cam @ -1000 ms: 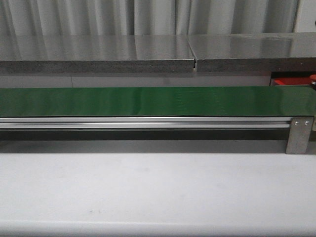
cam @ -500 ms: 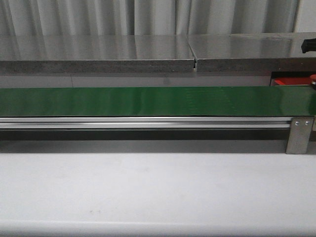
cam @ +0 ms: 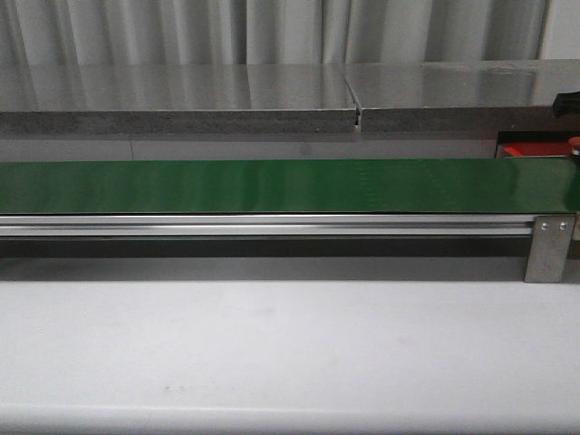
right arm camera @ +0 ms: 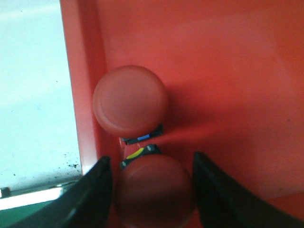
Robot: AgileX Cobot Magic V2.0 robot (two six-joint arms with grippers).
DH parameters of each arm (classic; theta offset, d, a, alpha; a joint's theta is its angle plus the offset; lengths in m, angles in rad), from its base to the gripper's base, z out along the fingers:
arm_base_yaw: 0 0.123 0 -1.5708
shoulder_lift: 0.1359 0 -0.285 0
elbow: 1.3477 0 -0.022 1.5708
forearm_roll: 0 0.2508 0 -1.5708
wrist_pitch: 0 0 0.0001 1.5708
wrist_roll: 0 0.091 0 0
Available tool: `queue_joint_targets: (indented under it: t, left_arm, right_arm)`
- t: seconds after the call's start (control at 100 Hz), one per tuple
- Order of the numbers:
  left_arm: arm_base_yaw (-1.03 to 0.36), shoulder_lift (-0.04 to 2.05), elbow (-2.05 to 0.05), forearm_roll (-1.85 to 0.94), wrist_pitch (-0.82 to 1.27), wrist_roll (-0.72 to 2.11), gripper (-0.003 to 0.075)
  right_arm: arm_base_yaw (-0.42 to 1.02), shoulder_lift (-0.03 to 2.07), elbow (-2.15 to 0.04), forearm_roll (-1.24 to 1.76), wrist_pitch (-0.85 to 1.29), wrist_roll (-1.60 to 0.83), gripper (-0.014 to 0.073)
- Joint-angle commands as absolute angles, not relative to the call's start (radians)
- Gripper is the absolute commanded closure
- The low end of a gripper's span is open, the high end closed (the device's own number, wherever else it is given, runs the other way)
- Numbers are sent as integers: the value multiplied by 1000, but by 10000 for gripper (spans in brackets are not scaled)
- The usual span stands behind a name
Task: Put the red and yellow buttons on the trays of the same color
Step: 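Lower the red button into the red tray and open the right gripper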
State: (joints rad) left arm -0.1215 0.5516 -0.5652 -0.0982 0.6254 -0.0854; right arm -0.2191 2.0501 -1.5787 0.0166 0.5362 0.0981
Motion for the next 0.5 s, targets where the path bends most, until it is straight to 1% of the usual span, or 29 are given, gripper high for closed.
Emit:
queue_joint_targets:
  t: [0.0, 0.03, 0.07, 0.31, 0.49]
  left_arm:
    - [-122, 550, -591, -103, 556, -97, 741]
    - [-122, 550, -591, -103, 556, -97, 741]
    - [-122, 550, -591, -103, 556, -97, 741]
    - [-122, 550, -591, -103, 556, -97, 741]
    - [-122, 550, -591, -103, 556, -97, 741]
  right_arm:
    - [-224, 1991, -1609, 13, 481, 101, 31]
    - [-224, 1991, -1609, 13, 481, 101, -2]
    - [-224, 1991, -1609, 13, 481, 101, -17]
    - [-224, 1975, -1609, 12, 486, 101, -9]
    - [-217, 1904, -1602, 0, 505, 95, -2]
